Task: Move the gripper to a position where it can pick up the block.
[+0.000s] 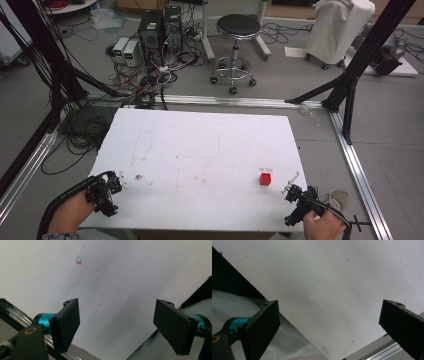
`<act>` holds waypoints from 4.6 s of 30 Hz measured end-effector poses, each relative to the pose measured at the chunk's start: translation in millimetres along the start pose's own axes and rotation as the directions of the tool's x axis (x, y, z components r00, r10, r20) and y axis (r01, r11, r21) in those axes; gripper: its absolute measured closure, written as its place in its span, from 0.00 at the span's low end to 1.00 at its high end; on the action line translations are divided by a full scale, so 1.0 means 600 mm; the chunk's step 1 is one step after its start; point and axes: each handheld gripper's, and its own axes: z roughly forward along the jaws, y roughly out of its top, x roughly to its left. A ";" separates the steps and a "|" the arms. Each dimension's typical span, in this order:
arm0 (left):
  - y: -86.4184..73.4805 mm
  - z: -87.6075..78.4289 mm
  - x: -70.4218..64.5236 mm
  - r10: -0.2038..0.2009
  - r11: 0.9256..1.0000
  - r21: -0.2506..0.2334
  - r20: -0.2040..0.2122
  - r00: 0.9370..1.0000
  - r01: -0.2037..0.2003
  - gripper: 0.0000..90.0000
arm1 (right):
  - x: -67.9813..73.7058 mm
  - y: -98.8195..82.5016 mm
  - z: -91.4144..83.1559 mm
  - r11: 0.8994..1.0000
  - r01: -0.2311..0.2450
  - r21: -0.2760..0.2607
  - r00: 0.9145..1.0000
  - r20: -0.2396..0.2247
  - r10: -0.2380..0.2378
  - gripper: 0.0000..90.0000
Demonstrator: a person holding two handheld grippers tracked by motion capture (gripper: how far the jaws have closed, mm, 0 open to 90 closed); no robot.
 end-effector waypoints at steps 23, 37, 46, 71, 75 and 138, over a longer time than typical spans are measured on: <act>-0.005 -0.003 0.002 -0.016 1.000 -0.003 -0.001 1.000 0.016 0.24 | 0.002 0.004 0.000 1.000 0.022 -0.001 1.000 0.009 -0.022 0.03; -0.004 0.000 0.001 -0.013 1.000 -0.005 -0.002 1.000 0.013 0.24 | -0.023 0.005 -0.011 0.997 0.078 -0.023 0.996 -0.051 -0.079 0.03; -0.005 0.001 0.002 -0.017 1.000 -0.001 -0.003 1.000 0.017 0.24 | -0.048 0.006 -0.029 0.986 0.164 -0.042 0.983 -0.078 -0.166 0.03; -0.004 0.005 0.001 -0.020 1.000 -0.015 0.001 1.000 0.020 0.24 | -0.089 0.085 -0.086 0.908 0.415 -0.060 0.909 -0.006 -0.416 0.03; -0.004 0.004 0.001 -0.020 1.000 -0.024 0.004 1.000 0.020 0.24 | -0.087 0.109 -0.089 0.883 0.468 -0.047 0.884 0.008 -0.468 0.03; 0.004 0.008 -0.005 -0.021 1.000 -0.018 0.011 1.000 0.021 0.24 | -0.057 0.225 0.036 0.791 0.610 0.039 0.792 -0.062 -0.607 0.03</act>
